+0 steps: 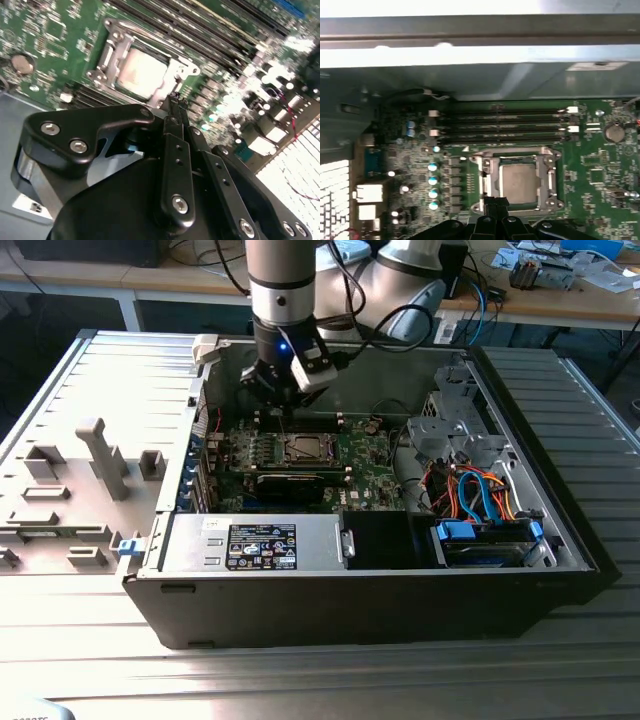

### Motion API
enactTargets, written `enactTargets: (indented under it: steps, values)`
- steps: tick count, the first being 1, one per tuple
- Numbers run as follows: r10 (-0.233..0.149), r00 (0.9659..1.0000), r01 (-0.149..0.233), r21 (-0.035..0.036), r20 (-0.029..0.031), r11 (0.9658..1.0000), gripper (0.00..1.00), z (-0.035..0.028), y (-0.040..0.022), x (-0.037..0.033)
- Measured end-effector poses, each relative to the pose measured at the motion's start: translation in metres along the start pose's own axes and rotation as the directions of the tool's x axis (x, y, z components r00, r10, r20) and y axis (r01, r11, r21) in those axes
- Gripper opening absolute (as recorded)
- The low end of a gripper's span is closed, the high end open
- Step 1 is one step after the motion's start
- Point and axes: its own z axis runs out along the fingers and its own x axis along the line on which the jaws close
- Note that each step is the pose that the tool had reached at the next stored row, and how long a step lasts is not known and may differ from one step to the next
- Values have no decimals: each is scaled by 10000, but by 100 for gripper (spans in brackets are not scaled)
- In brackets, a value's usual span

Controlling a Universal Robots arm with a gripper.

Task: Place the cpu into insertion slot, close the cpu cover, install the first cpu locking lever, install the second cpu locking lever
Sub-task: 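Install the first cpu locking lever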

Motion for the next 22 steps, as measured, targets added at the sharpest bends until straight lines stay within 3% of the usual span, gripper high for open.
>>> enactTargets:
  steps: [4,9,14,19,22]
  values:
    - [-1,10000,1,-1,14,10000,11,-5,30,141]
    - [-21,10000,21,0,26,10000,11,-10,82,267]
    - [-117,9999,117,-5,25,9999,11,-10,204,332]
    - [-147,9999,147,-6,23,9999,11,-7,345,337]
    - [-149,9999,149,-8,20,9999,11,-5,355,304]
